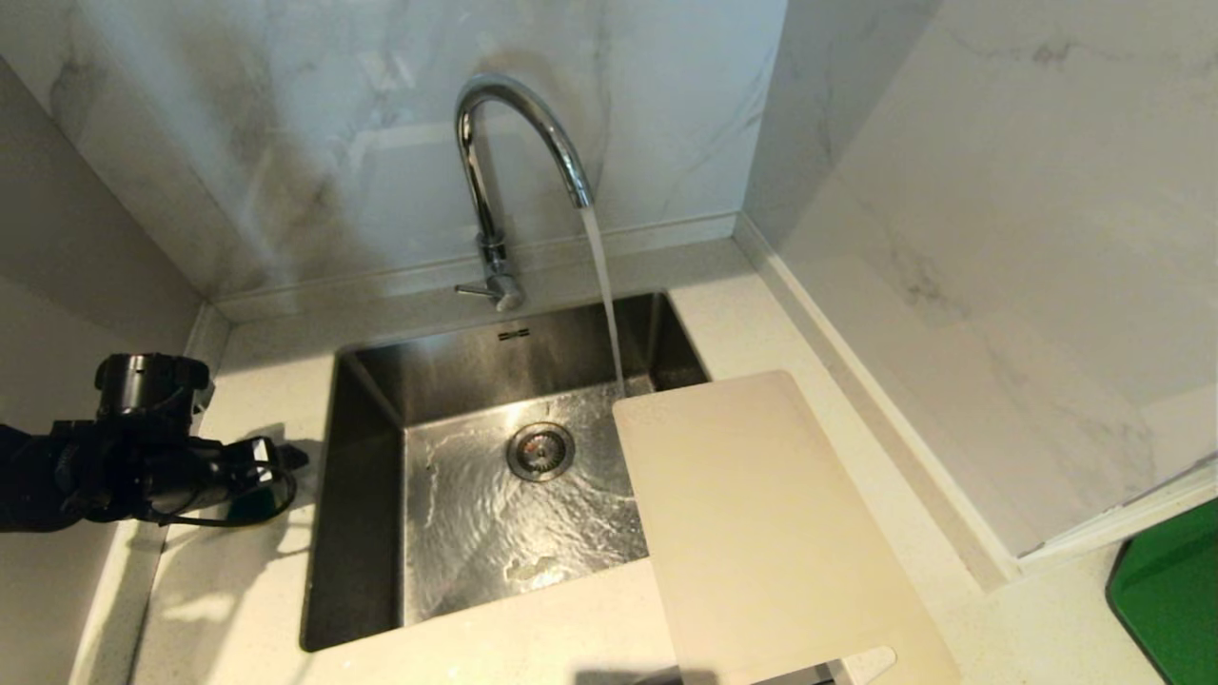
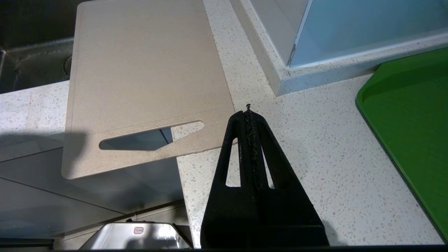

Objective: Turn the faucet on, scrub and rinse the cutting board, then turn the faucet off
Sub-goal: Pick up the cleaning cloth

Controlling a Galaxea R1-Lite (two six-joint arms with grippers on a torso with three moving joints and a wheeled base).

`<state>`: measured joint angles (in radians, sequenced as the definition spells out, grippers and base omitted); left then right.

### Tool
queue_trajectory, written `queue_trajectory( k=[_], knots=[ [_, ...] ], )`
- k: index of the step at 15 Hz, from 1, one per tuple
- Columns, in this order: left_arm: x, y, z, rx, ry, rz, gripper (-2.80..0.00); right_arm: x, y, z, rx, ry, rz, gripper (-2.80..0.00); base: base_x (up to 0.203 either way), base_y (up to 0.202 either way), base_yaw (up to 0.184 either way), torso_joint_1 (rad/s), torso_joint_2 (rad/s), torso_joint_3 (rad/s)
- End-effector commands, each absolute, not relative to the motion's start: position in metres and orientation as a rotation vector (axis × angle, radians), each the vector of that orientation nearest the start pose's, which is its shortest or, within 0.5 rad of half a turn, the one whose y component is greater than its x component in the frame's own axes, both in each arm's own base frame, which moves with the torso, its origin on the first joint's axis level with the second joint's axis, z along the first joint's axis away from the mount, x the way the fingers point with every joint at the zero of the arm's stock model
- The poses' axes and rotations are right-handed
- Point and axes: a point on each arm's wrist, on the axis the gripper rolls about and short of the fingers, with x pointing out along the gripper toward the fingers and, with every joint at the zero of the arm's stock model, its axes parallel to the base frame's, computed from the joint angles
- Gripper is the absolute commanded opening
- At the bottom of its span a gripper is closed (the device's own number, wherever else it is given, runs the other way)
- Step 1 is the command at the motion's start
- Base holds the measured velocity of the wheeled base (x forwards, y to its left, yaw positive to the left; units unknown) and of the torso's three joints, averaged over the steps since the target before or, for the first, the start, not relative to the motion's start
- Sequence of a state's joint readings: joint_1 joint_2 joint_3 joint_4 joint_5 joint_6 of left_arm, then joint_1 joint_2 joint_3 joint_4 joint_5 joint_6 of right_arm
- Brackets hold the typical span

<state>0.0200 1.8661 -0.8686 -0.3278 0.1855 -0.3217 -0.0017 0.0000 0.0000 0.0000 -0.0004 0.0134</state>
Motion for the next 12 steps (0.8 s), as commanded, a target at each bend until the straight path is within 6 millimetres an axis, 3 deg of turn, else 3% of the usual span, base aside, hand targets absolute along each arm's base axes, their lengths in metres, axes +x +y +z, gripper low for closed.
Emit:
queue_trajectory(
  k=[1,7,8,12],
  knots=[
    [0.329,0.011,0.110,-0.253,0.647,0.309,0.00,-0.023,0.000,0.075,0.014,0.000,-0.002,-2.80,0.000,0.000,0.000,0.000,0.00,0.000],
    [0.330,0.021,0.111,-0.268,0.623,0.336,0.00,-0.023,0.000,0.075,0.014,0.000,-0.002,-2.80,0.000,0.000,0.000,0.000,0.00,0.000],
    [0.329,0.022,0.111,-0.267,0.626,0.340,-2.80,-0.023,0.000,0.075,0.014,0.000,-0.002,-2.80,0.000,0.000,0.000,0.000,0.00,0.000],
    [0.327,0.021,0.114,-0.302,0.642,0.273,-2.80,-0.023,0.000,0.075,0.014,0.000,-0.002,-2.80,0.000,0.000,0.000,0.000,0.00,0.000]
  ],
)
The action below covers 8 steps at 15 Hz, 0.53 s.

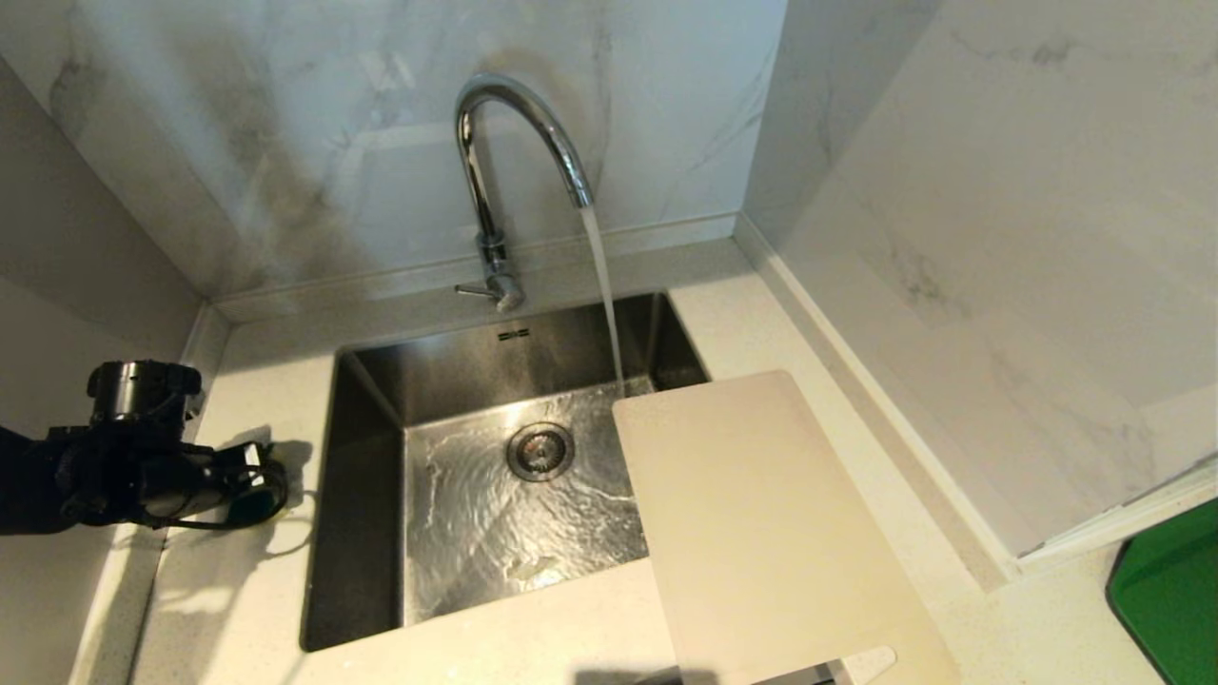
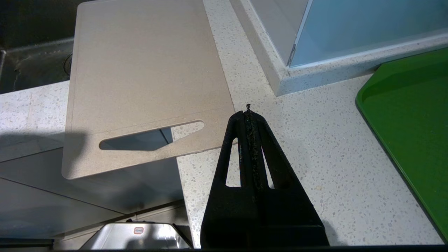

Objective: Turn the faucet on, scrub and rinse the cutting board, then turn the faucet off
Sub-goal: Pick up the cleaning cloth

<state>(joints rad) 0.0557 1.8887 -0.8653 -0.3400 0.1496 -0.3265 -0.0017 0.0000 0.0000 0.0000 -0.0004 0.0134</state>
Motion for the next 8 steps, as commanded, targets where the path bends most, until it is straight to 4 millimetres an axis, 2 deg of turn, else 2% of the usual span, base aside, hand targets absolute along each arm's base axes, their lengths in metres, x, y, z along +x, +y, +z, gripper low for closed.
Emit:
queue_trajectory(
  k=[1,4,8],
  knots=[
    [0.3260,0.0203,0.1145,-0.340,0.649,0.251,-2.80,-0.0228,0.0000,0.0756,0.014,-0.002,-0.002,-2.80,0.000,0.000,0.000,0.000,0.00,0.000],
    [0.3244,0.0184,0.1097,-0.403,0.692,0.240,-2.80,-0.0228,0.0000,0.0755,0.014,0.000,-0.002,-2.80,0.000,0.000,0.000,0.000,0.00,0.000],
    [0.3209,0.0179,0.1154,-0.423,0.688,0.211,-2.80,-0.0228,0.0000,0.0755,0.014,0.000,-0.003,-2.80,0.000,0.000,0.000,0.000,0.00,0.000]
  ],
)
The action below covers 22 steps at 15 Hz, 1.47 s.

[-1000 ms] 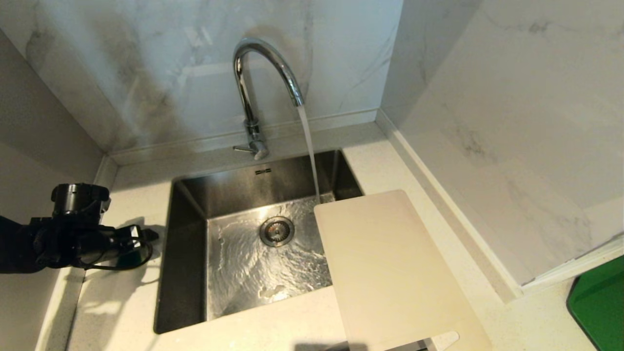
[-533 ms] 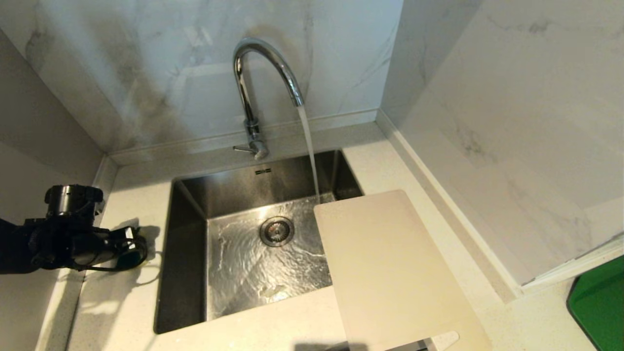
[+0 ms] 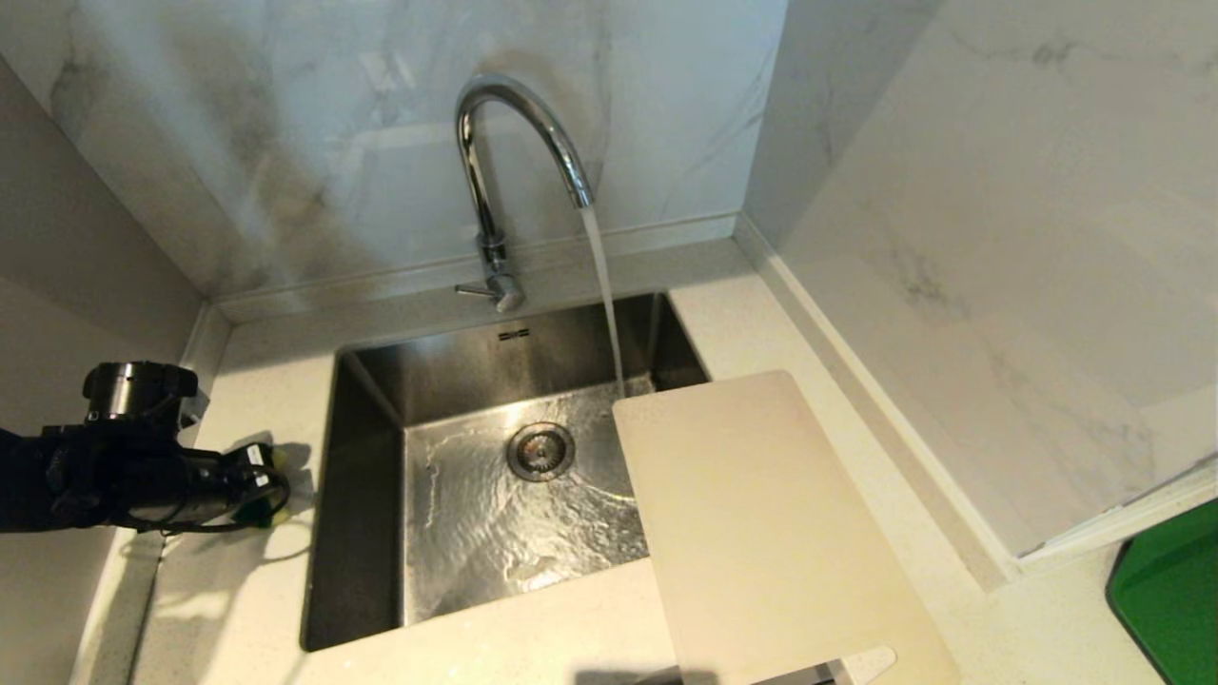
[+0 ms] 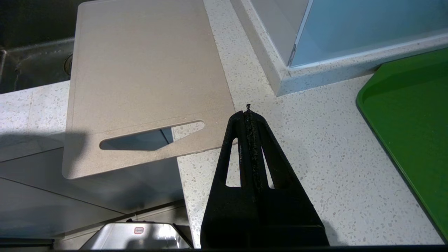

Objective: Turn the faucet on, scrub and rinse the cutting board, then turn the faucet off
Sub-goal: Pick up the cleaning cloth, then pick up the cutting board

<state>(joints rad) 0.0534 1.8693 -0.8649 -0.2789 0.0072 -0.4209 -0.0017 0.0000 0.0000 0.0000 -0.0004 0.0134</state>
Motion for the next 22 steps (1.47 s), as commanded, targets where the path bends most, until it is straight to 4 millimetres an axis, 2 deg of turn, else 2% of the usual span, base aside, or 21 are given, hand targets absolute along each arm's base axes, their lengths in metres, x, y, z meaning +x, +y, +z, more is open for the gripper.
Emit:
queue_trajectory(
  k=[1,3,6,9,11,13,15,19,22],
  knots=[
    [0.320,0.018,0.116,-0.426,0.687,0.211,-2.80,-0.023,0.000,0.075,0.014,0.000,-0.002,-2.80,0.000,0.000,0.000,0.000,0.00,0.000],
    [0.318,0.018,0.123,-0.427,0.666,0.206,-2.80,-0.023,0.000,0.076,0.014,-0.001,-0.002,-2.80,0.000,0.000,0.000,0.000,0.00,0.000],
    [0.310,0.018,0.152,-0.424,0.591,0.188,-2.80,-0.023,0.000,0.076,0.014,-0.001,-0.002,-2.80,0.000,0.000,0.000,0.000,0.00,0.000],
    [0.294,0.021,0.202,-0.421,0.491,0.179,-2.80,-0.023,0.000,0.075,0.014,0.000,-0.002,-2.80,0.000,0.000,0.000,0.000,0.00,0.000],
    [0.275,0.024,0.249,-0.401,0.396,0.170,-2.80,-0.023,0.000,0.075,0.014,0.000,-0.003,-2.80,0.000,0.000,0.000,0.000,0.00,0.000],
    [0.252,0.026,0.293,-0.359,0.309,0.164,-2.80,-0.023,0.000,0.075,0.014,0.000,-0.002,-2.80,0.000,0.000,0.000,0.000,0.00,0.000],
    [0.218,0.028,0.334,-0.293,0.211,0.164,-2.80,-0.023,0.000,0.075,0.014,0.000,-0.002,-2.80,0.000,0.000,0.000,0.000,0.00,0.000],
    [0.149,0.023,0.376,-0.158,0.041,0.162,-2.80,-0.023,0.000,0.075,0.014,0.000,-0.003,-2.80,0.000,0.000,0.000,0.000,0.00,0.000],
    [0.101,0.015,0.392,-0.070,-0.077,0.147,-2.80,-0.023,0.000,0.075,0.014,0.000,-0.002,-2.80,0.000,0.000,0.000,0.000,0.00,0.000]
  ],
)
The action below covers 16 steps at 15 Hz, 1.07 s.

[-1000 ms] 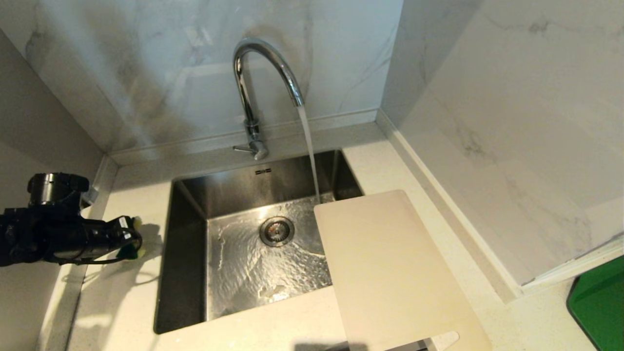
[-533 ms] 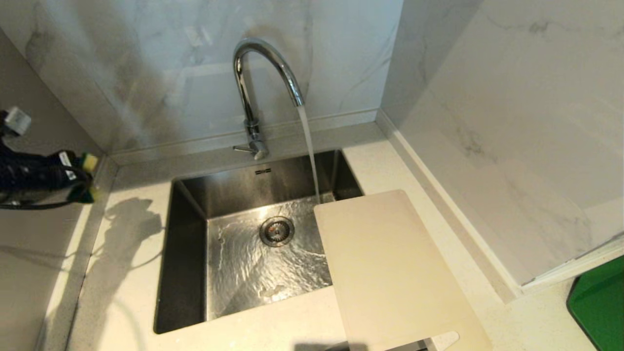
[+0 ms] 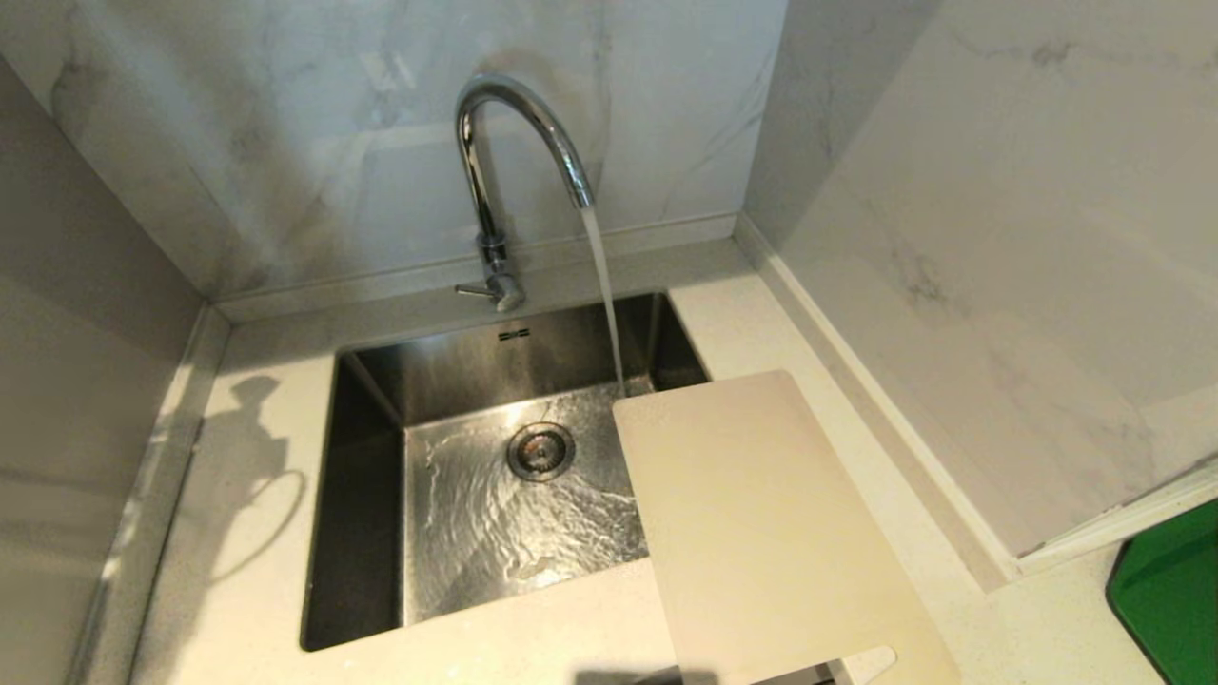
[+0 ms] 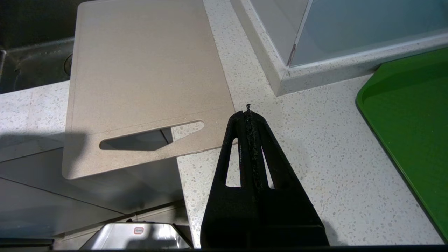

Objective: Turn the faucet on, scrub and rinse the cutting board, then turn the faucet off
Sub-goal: Pick up the cutting board

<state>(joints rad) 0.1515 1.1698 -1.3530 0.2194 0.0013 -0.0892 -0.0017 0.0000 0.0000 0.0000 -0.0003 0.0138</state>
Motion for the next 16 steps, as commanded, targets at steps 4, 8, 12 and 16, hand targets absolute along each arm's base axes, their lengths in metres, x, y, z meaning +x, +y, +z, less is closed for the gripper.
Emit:
queue_trajectory(
  k=[4,8,12,16],
  knots=[
    [0.053,0.007,0.387,-0.050,-0.144,0.116,-2.80,-0.023,0.000,0.075,0.014,0.000,-0.003,-2.80,0.000,0.000,0.000,0.000,0.00,0.000],
    [0.029,0.003,0.350,-0.054,-0.107,0.093,-2.80,-0.023,0.000,0.075,0.014,0.001,-0.002,-2.80,0.000,0.000,0.000,0.000,0.00,0.000],
    [0.011,0.000,0.304,-0.069,-0.046,0.076,-2.80,-0.023,0.000,0.075,0.014,0.000,-0.002,-2.80,0.000,0.000,0.000,0.000,0.00,0.000],
    [-0.005,-0.002,0.258,-0.072,-0.029,0.054,-2.80,-0.023,0.000,0.076,0.013,-0.001,-0.002,-2.80,0.000,0.000,0.000,0.000,0.00,0.000]
  ],
)
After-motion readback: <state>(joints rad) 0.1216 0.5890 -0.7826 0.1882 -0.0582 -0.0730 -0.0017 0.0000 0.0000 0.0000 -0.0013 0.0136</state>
